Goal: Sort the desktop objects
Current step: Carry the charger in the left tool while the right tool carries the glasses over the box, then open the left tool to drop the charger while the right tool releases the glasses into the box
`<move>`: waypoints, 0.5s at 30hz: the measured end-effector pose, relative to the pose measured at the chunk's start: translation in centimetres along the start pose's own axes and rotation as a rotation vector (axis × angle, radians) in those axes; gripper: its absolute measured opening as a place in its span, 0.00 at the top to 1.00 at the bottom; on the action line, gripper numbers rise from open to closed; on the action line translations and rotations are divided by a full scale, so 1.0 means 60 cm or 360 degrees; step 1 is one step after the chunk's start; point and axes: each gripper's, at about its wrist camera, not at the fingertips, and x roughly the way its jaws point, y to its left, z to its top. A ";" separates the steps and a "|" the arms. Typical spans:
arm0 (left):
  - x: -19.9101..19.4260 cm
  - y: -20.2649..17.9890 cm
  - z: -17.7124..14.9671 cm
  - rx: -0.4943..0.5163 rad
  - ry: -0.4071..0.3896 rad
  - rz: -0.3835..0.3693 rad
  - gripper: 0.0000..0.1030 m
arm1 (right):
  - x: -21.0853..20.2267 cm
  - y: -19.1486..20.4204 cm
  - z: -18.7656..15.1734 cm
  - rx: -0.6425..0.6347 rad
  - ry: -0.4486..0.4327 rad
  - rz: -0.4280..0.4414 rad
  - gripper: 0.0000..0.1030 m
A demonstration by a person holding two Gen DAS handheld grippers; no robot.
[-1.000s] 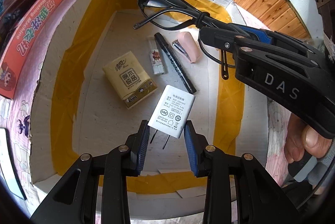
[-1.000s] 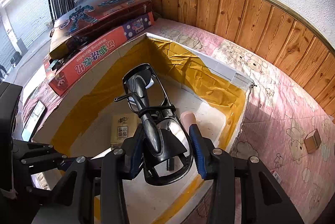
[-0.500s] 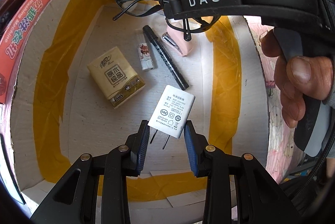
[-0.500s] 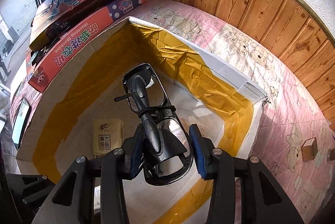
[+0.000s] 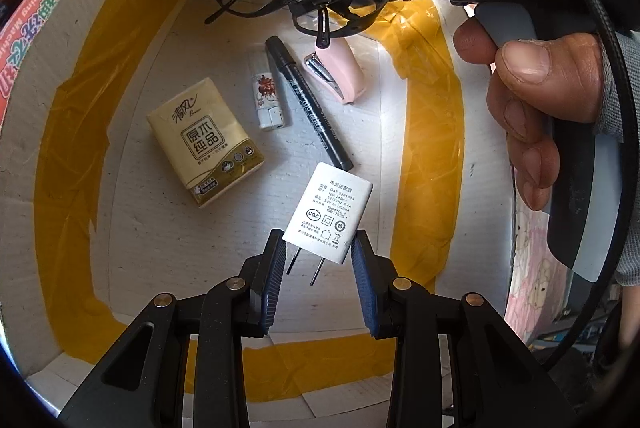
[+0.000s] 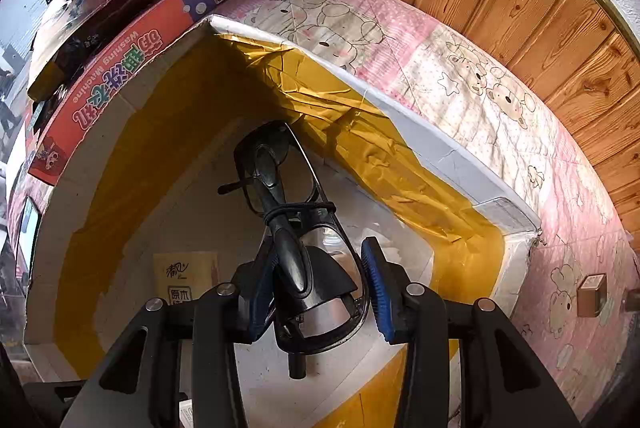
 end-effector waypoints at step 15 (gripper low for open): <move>0.001 0.017 0.001 -0.0175 0.0089 -0.0058 0.66 | 0.027 0.028 0.021 -0.0054 0.0065 -0.0053 0.57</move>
